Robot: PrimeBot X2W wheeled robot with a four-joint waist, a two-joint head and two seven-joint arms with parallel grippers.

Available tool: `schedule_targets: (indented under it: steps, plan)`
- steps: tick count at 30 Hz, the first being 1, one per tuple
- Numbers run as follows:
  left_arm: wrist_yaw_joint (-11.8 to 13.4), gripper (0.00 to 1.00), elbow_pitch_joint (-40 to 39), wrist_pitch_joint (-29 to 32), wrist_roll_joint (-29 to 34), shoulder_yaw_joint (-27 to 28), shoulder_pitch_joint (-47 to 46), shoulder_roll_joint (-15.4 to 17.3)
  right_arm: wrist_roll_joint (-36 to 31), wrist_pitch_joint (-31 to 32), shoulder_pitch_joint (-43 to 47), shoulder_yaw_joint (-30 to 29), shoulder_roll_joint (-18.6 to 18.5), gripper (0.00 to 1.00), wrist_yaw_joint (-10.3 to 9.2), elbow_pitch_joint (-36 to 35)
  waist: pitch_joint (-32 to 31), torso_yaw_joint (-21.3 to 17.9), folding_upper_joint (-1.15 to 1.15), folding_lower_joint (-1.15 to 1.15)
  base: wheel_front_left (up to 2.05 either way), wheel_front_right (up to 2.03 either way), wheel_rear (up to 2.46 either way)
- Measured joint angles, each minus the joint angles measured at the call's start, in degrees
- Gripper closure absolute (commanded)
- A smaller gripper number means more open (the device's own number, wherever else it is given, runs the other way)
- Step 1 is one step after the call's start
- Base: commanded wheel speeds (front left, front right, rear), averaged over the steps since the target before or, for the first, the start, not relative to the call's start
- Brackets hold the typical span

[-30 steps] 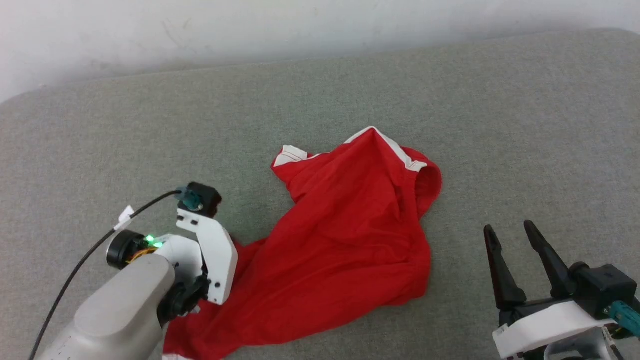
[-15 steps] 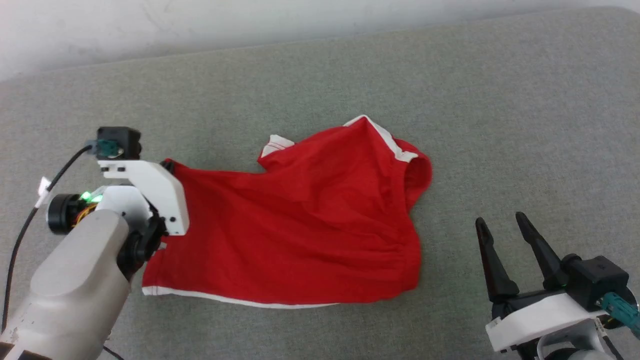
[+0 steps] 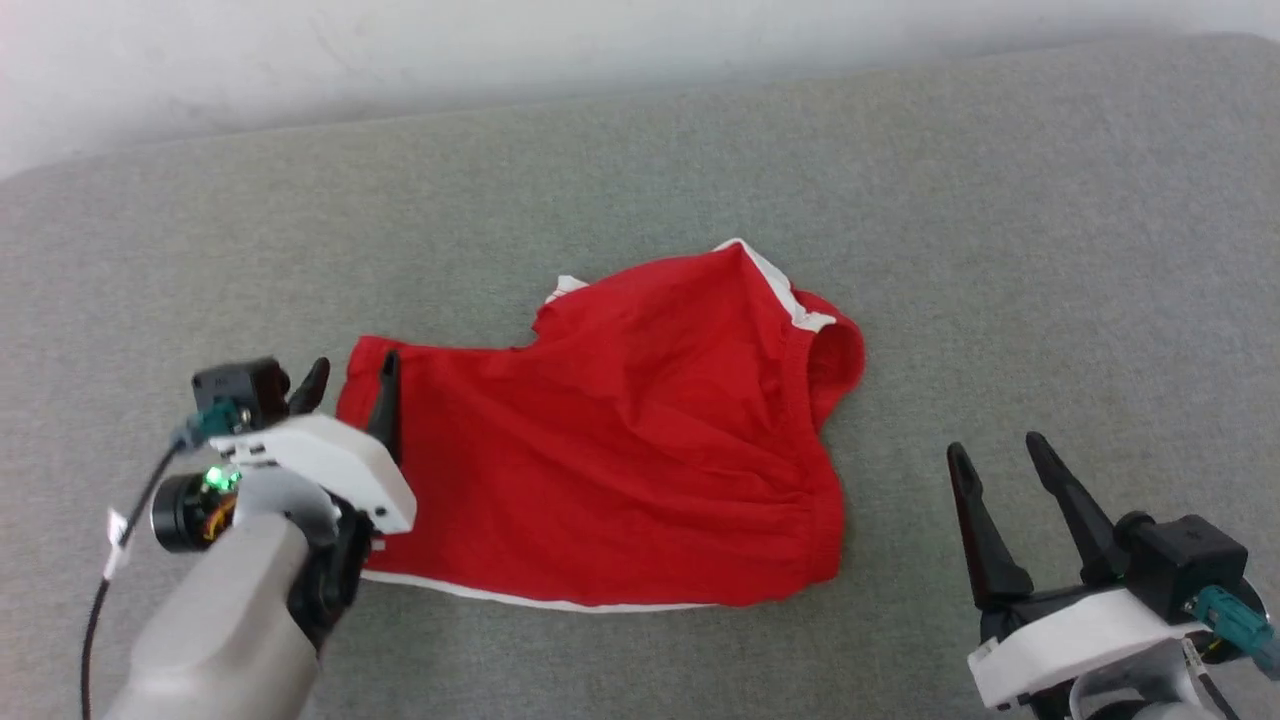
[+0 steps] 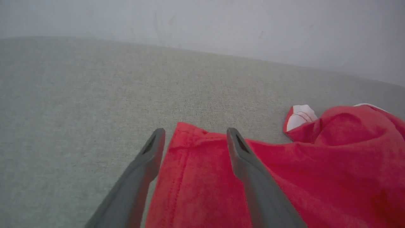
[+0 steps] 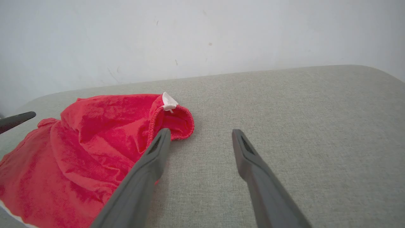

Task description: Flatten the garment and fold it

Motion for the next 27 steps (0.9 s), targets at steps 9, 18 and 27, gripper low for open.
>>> schedule_targets:
  steps: [9,18,27]
  plan:
    - [5.7,0.00,-16.9,-6.4,11.0,9.2,12.4,-1.5,0.1,4.0,3.0,1.6,0.0,0.00,0.00,-0.2,-3.8,2.9,0.00,-0.01,0.00,0.00,0.00]
    - [5.4,0.00,-31.0,-6.4,24.7,19.8,26.6,-8.0,2.9,15.8,3.2,7.8,-0.7,0.00,0.00,3.7,-5.8,5.6,0.00,-0.01,0.00,0.00,0.00]
    - [1.4,0.00,-31.8,-6.4,29.2,23.2,29.2,-12.6,6.6,20.5,-1.0,10.5,-2.8,1.00,0.00,7.8,-5.7,7.9,0.00,0.00,0.00,0.00,0.00]
